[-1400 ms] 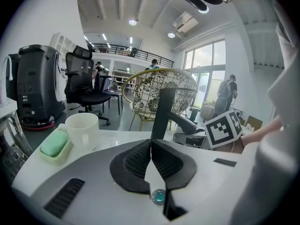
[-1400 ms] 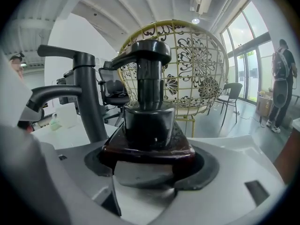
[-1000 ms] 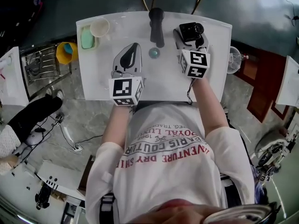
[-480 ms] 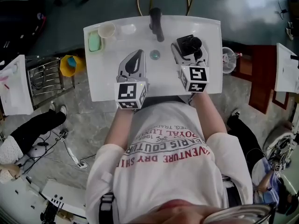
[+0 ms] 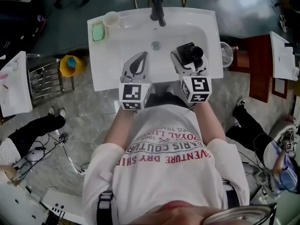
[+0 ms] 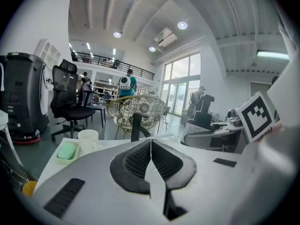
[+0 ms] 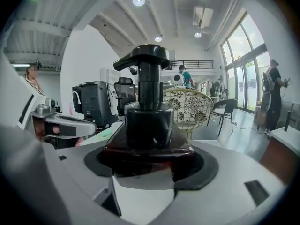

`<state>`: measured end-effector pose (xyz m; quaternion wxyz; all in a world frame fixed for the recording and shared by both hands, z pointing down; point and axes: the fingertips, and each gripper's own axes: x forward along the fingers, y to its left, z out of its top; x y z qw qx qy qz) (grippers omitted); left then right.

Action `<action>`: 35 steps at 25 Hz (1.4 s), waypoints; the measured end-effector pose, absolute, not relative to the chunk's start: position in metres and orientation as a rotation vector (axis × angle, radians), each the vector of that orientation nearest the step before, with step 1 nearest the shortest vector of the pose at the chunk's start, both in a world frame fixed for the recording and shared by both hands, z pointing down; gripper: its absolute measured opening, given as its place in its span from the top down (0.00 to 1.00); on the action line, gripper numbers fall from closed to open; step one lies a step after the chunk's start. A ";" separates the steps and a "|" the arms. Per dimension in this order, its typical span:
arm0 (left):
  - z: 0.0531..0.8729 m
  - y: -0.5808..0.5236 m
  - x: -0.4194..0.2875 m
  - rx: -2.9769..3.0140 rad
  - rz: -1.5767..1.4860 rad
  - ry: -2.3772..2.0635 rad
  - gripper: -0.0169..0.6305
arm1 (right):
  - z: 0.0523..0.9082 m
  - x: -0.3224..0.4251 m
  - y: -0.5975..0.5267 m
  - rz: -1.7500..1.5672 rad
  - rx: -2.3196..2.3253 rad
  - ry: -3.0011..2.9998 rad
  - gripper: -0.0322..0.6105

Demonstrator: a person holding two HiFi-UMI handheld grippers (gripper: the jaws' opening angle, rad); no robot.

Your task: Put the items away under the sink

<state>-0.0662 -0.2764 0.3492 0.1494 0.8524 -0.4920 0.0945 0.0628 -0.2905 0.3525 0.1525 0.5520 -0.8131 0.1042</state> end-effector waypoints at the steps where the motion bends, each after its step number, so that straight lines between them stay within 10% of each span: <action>1: 0.349 -0.271 -0.068 2.444 0.269 -1.423 0.94 | 0.353 0.062 -0.283 0.304 1.574 -2.340 0.37; 35: 0.430 0.060 -0.127 1.922 0.202 -1.968 0.94 | 0.463 -0.015 0.006 0.284 0.838 -2.601 0.37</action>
